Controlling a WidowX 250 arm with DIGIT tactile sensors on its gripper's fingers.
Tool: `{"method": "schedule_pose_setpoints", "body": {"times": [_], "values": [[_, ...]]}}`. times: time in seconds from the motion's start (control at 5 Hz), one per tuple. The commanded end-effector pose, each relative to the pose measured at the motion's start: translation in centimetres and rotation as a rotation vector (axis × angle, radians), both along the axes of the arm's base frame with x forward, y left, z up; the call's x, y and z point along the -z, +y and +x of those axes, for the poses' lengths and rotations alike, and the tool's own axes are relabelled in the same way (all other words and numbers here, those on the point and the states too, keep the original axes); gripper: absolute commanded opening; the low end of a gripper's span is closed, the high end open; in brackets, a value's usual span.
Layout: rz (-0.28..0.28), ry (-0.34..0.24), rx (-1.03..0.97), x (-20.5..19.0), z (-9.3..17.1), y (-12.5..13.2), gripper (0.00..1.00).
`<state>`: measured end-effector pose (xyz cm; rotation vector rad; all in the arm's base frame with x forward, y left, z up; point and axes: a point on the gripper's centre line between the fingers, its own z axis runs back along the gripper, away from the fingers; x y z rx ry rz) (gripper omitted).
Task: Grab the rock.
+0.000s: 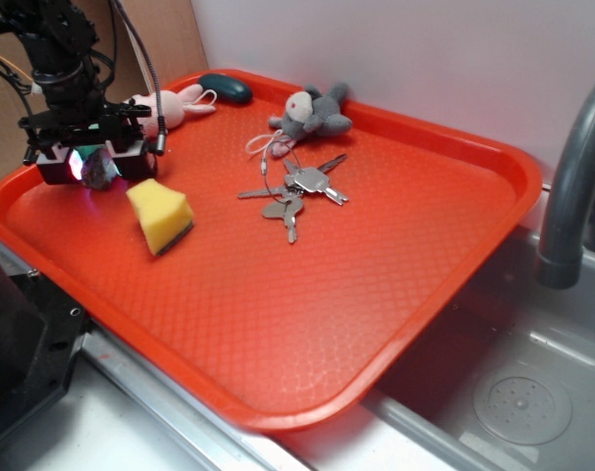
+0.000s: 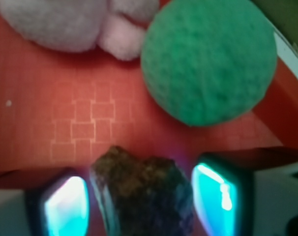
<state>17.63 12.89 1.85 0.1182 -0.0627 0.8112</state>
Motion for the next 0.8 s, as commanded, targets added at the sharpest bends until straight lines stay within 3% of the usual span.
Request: {"method": "schedule_pose_setpoints", "body": {"times": [0.0,0.2,0.4,0.6], "values": [[-0.057,-0.025,0.426,-9.4,-0.8,-2.5,0.00],[-0.090,-0.044,0.618,-14.5,-0.1,-6.9,0.00],[-0.117,-0.006,0.696,-16.6,-0.1,-8.8,0.00],[-0.087,-0.003,0.750,-18.0,0.2,-9.8,0.00]]}}
